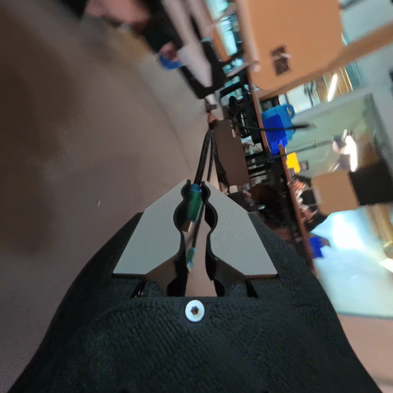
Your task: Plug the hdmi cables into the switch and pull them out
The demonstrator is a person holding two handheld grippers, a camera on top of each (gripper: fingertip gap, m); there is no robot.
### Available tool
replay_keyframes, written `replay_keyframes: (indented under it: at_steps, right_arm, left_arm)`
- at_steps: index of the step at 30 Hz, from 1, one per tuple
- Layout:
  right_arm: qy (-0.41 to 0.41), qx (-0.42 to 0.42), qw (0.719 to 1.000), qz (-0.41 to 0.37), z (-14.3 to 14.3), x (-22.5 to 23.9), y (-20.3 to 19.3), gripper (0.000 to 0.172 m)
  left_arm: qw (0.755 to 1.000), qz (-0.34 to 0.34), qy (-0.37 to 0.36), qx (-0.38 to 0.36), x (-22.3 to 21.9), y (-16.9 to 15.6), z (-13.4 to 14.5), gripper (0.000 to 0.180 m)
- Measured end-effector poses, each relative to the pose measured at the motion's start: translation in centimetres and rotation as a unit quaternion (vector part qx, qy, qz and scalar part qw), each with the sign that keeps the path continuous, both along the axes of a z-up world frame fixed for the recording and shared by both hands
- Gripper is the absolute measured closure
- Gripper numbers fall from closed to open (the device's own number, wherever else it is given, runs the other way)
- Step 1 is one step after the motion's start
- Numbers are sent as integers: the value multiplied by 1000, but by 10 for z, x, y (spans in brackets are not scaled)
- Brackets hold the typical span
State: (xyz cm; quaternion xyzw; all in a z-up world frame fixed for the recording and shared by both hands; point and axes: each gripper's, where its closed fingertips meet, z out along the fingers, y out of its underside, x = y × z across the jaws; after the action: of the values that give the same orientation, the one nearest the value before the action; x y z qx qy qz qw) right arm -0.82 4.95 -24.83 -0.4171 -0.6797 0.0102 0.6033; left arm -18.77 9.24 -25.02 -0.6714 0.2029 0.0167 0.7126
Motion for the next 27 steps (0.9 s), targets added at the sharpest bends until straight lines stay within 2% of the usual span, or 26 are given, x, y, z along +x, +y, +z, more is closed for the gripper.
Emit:
replay_keyframes:
  at_steps: [2,6,9,11,15,17,23,27]
  right_arm:
    - [105,-131,986,-24,20,2,10,164]
    - [240,-344,907,-31,39,5,27,165]
    - [288,-436,852,-26,39,6,35,165]
    - [304,-467,830,-20,35,7,36,165]
    - [304,-497,813,-8,23,6,31,165]
    - [280,-518,808,-3,11,1,24,165]
    - [177,-606,775,24,-29,-17,-2,168]
    - [115,-615,779,26,-51,-26,-12,168]
  left_arm:
    - [1000,-18,-18,-11,3,-1,0,169]
    - [991,-99,-67,-59,24,-5,-1,170]
    - [975,-149,-96,-137,41,-11,-9,170]
    - [961,-169,-108,-189,48,-16,-13,170]
    - [917,-226,-151,-293,63,-28,-32,169]
    - [902,-241,-173,-313,72,-29,-39,170]
    - [895,-268,-165,-315,101,-30,-48,169]
    - [896,-280,-138,-317,114,-34,-54,170]
